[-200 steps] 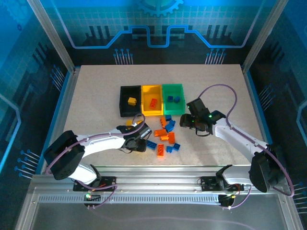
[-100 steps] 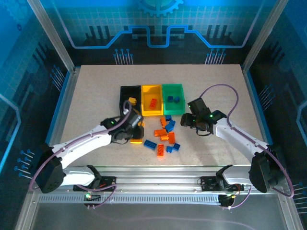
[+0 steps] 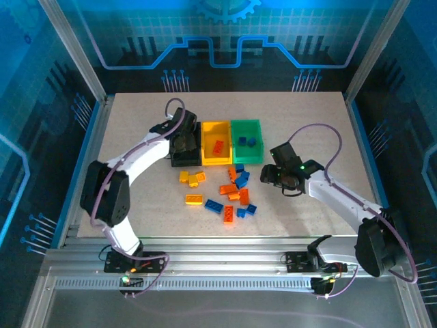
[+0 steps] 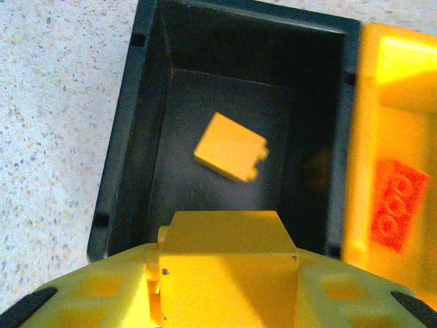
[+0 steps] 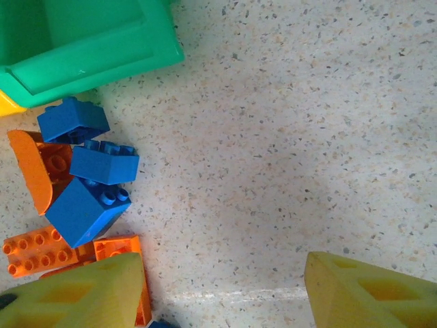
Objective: Sort the legos into containers by color
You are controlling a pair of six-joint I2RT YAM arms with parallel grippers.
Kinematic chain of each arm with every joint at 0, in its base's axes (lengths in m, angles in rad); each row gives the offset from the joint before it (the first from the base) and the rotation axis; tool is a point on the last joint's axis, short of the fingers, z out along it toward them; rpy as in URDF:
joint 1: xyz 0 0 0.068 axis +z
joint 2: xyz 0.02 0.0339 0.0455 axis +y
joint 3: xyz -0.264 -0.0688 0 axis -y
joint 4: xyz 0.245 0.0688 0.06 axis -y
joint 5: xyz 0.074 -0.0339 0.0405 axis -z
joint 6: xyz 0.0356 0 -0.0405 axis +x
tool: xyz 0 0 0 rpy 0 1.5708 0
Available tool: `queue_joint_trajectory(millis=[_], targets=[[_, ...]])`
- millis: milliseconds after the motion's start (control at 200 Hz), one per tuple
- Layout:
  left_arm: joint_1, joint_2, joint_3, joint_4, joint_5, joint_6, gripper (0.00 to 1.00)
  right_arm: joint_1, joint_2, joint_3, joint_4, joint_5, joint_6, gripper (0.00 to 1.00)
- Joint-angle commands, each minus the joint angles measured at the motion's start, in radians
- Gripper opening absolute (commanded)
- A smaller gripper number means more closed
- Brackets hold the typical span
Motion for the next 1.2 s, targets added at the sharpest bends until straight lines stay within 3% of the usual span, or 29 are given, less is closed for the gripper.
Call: queue_joint_trajectory(millis=[0,145,325,460,595,810,1001,1191], targets=[[0.024,0.066,0.078,-0.018,-0.026,0.005,0.33,-0.017,-0.047,-0.008,-0.018,-0.005,0.004,0.66],[0.02,0.095,0.103,-0.013,0.009,-0.021,0.48,-0.017,-0.063,-0.018,-0.005,-0.035,-0.021,0.67],[-0.007,0.003,0.083,-0.006,0.051,-0.027,0.7,-0.019,-0.07,-0.028,0.003,-0.059,-0.037,0.68],[-0.048,-0.143,-0.022,0.012,0.103,-0.033,0.99,-0.019,-0.076,-0.033,0.005,-0.057,-0.035,0.68],[-0.097,-0.293,-0.154,-0.006,0.2,-0.028,0.99,-0.021,-0.079,-0.042,0.01,-0.058,-0.03,0.68],[-0.209,-0.47,-0.415,-0.029,0.238,-0.061,0.99,-0.021,-0.066,-0.076,0.033,-0.072,-0.015,0.68],[-0.252,-0.438,-0.573,0.009,0.264,-0.12,0.99,-0.02,-0.059,-0.076,0.043,-0.078,-0.005,0.68],[-0.263,-0.357,-0.588,0.089,0.262,-0.098,0.99,-0.02,-0.061,-0.069,0.031,-0.074,-0.007,0.68]])
